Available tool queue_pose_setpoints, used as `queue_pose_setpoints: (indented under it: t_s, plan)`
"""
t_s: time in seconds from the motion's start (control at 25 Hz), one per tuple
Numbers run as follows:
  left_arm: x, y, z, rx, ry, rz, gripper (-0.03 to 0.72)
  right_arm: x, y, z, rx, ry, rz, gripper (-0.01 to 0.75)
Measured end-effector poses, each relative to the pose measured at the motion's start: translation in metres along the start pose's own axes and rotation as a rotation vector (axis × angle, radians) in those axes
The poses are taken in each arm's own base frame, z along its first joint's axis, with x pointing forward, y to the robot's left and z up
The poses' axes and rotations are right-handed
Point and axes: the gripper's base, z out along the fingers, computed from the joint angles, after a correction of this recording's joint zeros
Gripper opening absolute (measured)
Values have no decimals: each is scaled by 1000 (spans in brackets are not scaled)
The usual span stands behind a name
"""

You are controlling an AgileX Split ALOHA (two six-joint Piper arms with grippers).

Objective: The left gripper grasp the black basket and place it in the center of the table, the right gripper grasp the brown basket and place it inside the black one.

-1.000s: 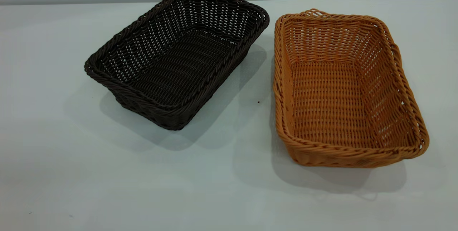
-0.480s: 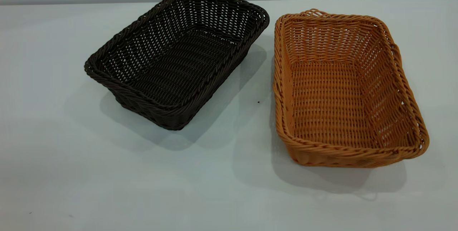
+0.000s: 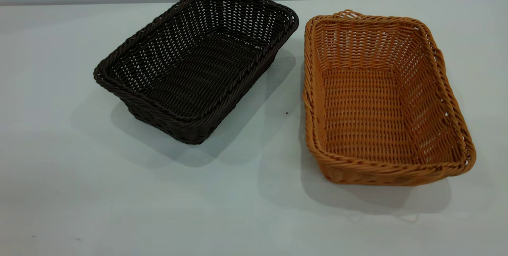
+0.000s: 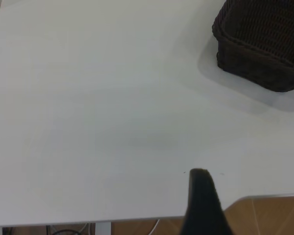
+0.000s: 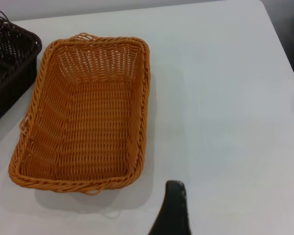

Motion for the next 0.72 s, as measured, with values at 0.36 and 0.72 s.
queue_pose_setpoints:
  t_s: [0.36,0.72]
  plan:
    - [-37,-1,-2,18,-70,-31,440,-2,0,-1,-2,-20,12,583]
    - [-138,0,83,24,22,21,440,-25,3,-1,-11,-7,30,583]
